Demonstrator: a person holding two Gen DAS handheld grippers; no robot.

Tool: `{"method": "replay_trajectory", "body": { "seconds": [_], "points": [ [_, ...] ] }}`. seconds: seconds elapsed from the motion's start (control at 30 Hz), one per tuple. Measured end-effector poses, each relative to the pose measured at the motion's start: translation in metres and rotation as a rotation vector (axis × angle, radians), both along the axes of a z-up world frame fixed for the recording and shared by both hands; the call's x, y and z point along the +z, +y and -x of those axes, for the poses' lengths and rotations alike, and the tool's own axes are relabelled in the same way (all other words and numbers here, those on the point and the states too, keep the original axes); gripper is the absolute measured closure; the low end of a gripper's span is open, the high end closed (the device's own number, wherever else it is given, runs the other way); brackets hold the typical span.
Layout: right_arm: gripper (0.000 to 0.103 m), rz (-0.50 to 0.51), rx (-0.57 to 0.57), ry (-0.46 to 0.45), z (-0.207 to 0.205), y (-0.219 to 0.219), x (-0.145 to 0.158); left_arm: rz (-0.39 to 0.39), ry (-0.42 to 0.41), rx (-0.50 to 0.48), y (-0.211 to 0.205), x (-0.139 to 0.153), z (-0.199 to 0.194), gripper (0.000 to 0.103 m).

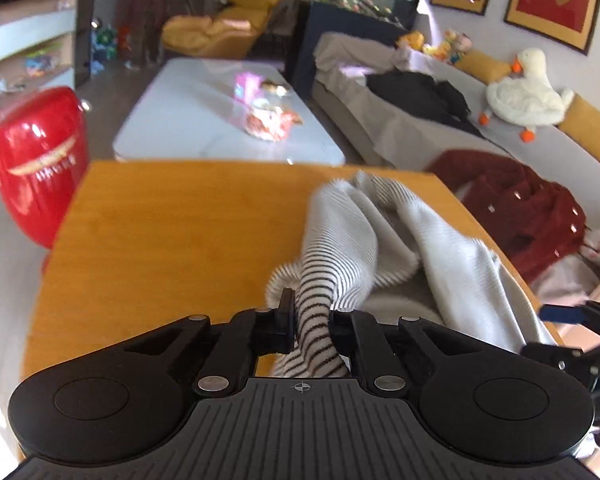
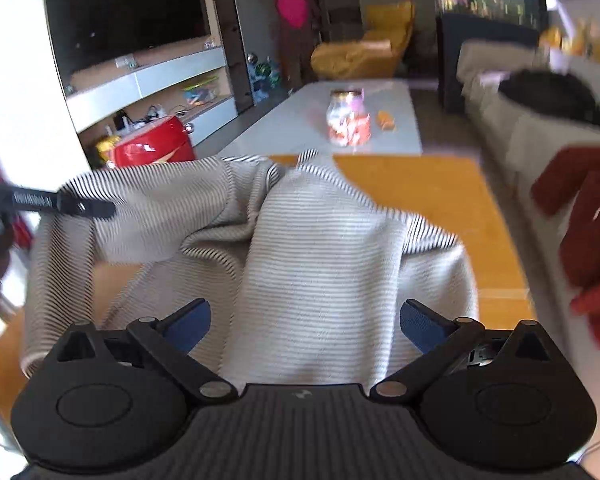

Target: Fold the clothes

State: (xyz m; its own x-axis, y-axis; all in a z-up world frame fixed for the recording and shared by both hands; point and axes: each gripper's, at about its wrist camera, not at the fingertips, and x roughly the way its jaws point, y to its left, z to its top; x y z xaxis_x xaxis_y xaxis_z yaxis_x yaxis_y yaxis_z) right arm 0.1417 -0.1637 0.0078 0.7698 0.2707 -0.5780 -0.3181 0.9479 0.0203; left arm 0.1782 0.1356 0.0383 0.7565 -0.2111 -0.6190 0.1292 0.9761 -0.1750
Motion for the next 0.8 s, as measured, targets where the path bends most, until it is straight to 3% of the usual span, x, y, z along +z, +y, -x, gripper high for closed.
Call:
{"method": "replay_trajectory", "body": {
  "seconds": [0.1,0.3,0.37,0.4,0.43,0.6,0.7,0.8],
  "points": [
    [0.035,0.070,0.031,-0.051,-0.025,0.032,0.005,-0.065,-0.066,0.110,0.025,0.016,-0.025,0.093],
    [0.035,0.217,0.082,-0.010,-0.067,0.085,-0.020,-0.091,0.011,0.247,0.063,-0.002,-0.067,0.093],
    [0.062,0.276,0.133,-0.019,-0.073,0.086,-0.023,-0.092,0.046,0.263,0.075,-0.015,-0.066,0.093],
    [0.090,0.306,0.159,-0.025,-0.076,0.087,-0.024,-0.084,0.062,0.262,0.081,-0.021,-0.065,0.093],
    [0.094,0.335,0.128,-0.045,-0.085,0.078,-0.020,-0.078,0.075,0.261,0.086,-0.026,-0.063,0.093],
    [0.095,0.476,-0.075,-0.156,-0.135,0.030,0.003,-0.058,0.119,0.270,0.101,-0.047,-0.068,0.093],
    [0.099,0.474,-0.222,-0.103,-0.178,-0.014,-0.008,-0.046,0.145,0.282,0.106,-0.055,-0.076,0.093],
    [0.102,0.414,-0.294,-0.030,-0.200,-0.044,-0.023,-0.058,0.160,0.290,0.107,-0.057,-0.084,0.091]
  ]
}}
